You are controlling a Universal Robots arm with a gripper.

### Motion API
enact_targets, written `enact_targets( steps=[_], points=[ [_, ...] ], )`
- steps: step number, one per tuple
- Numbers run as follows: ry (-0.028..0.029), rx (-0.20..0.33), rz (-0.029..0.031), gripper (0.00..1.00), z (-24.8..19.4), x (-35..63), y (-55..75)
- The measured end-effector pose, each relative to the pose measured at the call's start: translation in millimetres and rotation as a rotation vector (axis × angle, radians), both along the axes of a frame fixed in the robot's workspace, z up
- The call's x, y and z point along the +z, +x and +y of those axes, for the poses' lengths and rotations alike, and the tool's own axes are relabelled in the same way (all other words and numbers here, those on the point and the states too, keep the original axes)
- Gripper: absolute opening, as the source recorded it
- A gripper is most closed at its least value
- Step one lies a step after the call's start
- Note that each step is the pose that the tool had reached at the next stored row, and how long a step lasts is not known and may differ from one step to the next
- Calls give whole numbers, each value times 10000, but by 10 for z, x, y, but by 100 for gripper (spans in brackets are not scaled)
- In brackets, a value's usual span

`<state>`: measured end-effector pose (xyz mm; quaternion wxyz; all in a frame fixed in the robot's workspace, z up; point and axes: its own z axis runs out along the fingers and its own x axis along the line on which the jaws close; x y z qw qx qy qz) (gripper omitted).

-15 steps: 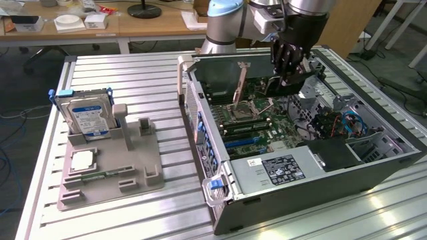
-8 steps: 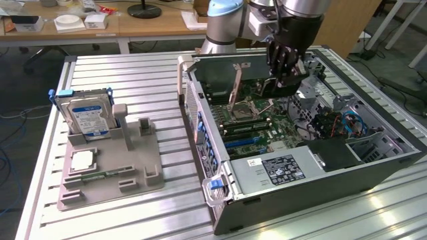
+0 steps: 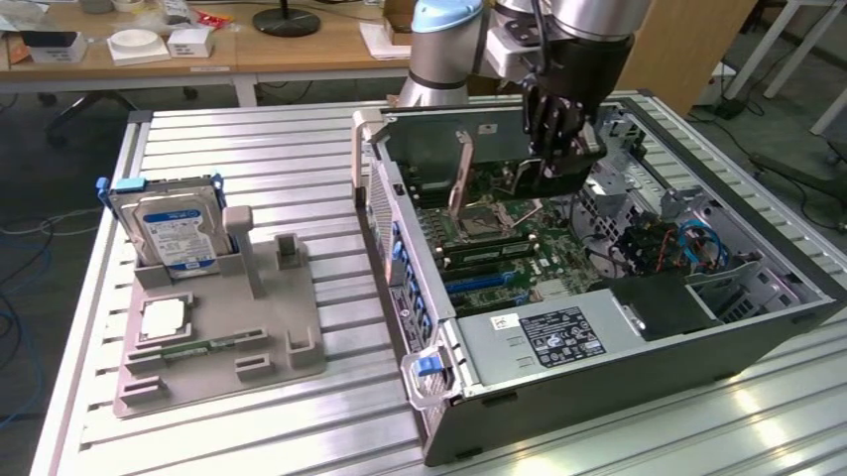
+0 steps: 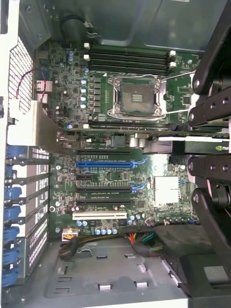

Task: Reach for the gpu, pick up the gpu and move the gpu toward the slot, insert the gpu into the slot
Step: 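Insert the gpu into the slot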

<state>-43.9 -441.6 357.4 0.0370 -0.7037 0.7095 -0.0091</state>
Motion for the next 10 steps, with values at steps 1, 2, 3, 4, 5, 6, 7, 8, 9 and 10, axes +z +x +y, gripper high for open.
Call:
enact_targets(
  steps=[1,2,3,4,5,6,7,8,9,10],
  points=[
    [0,0,0,27,0,-8,-5],
    [-1,1,0,27,0,-14,-11],
    [-1,0,1,27,0,-20,-16],
    [-1,-1,1,27,0,-26,-20],
    [-1,0,0,27,0,-32,-23],
    [-1,1,0,27,0,-40,-24],
    [-1,2,1,27,-1,-50,-24],
    [0,3,0,27,-1,-61,-25],
    [0,1,1,27,-1,-75,-26],
    [-1,0,1,27,-1,-90,-27]
  ],
)
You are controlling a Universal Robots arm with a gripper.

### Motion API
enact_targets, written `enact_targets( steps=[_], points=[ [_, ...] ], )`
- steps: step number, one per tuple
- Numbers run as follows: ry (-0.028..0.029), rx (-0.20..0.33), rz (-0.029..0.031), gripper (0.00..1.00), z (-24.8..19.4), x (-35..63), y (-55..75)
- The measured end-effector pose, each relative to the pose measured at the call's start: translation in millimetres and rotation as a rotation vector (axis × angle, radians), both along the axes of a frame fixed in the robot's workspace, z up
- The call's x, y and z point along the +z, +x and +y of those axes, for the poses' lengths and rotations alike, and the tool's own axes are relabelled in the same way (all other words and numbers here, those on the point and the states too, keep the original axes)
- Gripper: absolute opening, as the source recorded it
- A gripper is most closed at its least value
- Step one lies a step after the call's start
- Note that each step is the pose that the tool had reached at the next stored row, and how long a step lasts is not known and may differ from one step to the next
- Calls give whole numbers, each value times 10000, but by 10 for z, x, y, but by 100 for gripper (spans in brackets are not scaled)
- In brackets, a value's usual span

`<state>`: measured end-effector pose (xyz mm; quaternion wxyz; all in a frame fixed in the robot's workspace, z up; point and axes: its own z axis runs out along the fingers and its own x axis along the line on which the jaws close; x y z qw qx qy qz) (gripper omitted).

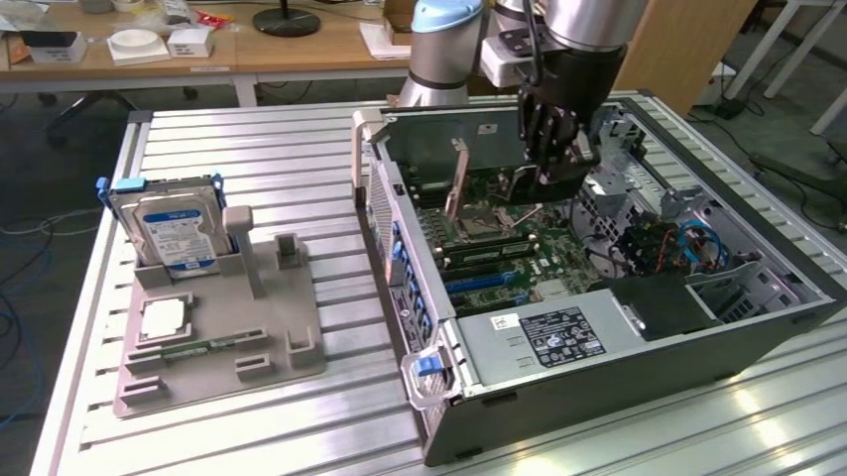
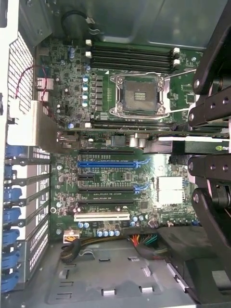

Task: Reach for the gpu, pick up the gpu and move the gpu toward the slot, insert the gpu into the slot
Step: 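Insert the gpu into the slot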

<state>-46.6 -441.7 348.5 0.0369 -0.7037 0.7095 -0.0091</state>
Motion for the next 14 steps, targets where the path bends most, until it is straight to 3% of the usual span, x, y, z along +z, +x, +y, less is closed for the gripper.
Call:
enact_targets(
  steps=[14],
  points=[
    [0,1,5,27,-2,-246,-3]
  ],
)
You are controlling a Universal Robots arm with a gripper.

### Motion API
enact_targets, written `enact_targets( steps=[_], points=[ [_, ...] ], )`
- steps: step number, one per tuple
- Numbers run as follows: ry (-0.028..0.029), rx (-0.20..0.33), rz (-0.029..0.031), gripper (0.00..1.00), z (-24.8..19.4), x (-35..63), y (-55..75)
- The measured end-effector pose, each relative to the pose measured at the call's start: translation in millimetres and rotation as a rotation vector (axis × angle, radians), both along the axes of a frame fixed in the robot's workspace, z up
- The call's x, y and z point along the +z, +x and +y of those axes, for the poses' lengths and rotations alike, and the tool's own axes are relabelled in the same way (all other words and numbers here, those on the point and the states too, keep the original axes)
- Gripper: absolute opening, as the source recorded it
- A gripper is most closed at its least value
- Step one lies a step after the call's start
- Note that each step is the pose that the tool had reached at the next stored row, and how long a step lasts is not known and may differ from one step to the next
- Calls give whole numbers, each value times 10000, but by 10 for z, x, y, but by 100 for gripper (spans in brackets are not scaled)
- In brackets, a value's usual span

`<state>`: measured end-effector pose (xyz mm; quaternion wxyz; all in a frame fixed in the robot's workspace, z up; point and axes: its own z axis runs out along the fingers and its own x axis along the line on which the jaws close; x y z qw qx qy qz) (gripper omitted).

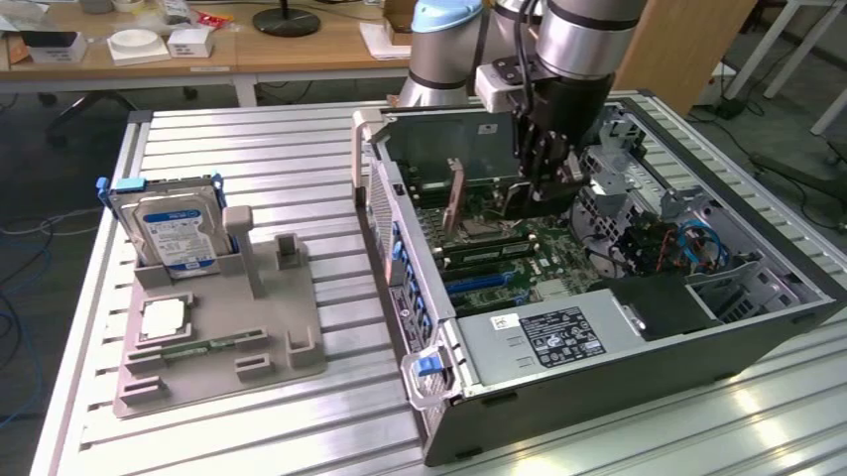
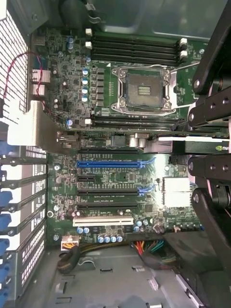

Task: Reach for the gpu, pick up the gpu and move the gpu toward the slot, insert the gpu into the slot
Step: 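Insert the gpu into the slot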

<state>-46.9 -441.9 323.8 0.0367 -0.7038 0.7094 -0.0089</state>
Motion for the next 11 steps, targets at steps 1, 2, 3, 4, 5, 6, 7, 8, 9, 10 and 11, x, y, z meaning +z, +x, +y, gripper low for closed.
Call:
enact_targets(
  steps=[1,2,3,4,5,6,7,8,9,10,11],
  points=[
    [1,0,2,27,0,-16,-1],
    [1,0,3,27,0,-29,-1],
    [0,-1,4,27,0,-41,-2],
    [1,-1,5,27,-1,-52,-2],
    [1,-3,5,27,-3,-60,-3],
    [-2,-3,6,27,-10,-62,-5],
    [0,-3,6,27,-19,-64,-8],
    [1,-3,5,27,-27,-66,-12],
    [0,-2,6,27,-34,-69,-17],
    [0,-2,5,27,-42,-72,-25],
    [0,-1,5,27,-51,-75,-36]
  ],
)
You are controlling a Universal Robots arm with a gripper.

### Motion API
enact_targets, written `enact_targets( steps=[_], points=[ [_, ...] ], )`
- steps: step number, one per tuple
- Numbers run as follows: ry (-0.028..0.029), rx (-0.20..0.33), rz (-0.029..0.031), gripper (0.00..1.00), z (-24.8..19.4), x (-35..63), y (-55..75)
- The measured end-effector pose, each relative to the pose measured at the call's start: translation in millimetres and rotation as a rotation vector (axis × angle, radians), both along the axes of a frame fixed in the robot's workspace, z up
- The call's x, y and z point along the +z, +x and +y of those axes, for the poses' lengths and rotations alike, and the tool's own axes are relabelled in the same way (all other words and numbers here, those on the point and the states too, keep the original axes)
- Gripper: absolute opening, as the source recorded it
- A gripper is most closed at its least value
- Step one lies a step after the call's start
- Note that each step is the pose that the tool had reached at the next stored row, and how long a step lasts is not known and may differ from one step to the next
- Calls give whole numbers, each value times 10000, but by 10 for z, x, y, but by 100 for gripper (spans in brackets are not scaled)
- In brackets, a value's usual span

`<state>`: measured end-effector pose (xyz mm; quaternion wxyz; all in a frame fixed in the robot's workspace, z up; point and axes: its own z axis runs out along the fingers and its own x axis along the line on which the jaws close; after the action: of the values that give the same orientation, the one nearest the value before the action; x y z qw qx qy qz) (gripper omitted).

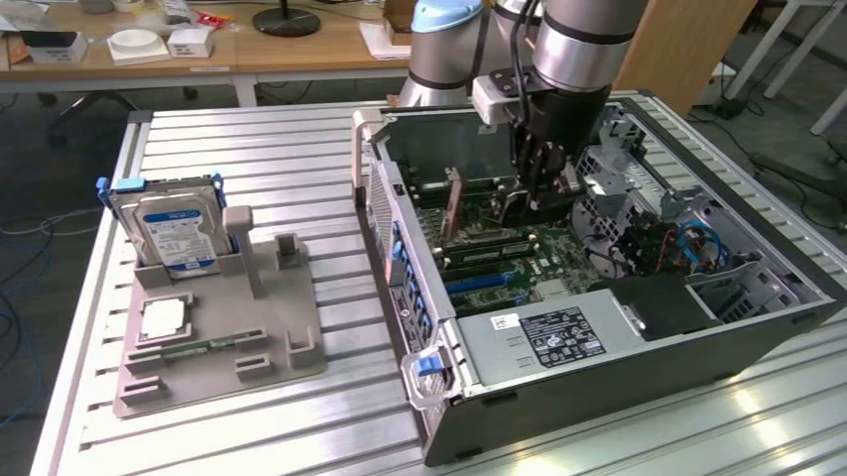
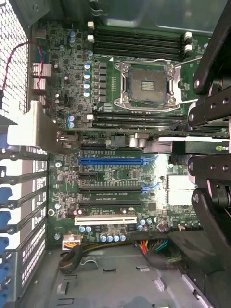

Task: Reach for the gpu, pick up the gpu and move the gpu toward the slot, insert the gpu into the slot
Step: 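Insert the gpu into the slot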

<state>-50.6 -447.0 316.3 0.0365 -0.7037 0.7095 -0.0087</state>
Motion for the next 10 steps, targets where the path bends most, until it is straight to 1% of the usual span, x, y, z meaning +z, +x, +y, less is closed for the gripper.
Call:
enact_targets(
  steps=[6,10],
  points=[
    [-1,0,0,27,-39,-36,-80],
    [1,0,1,27,-91,-62,-106]
  ],
)
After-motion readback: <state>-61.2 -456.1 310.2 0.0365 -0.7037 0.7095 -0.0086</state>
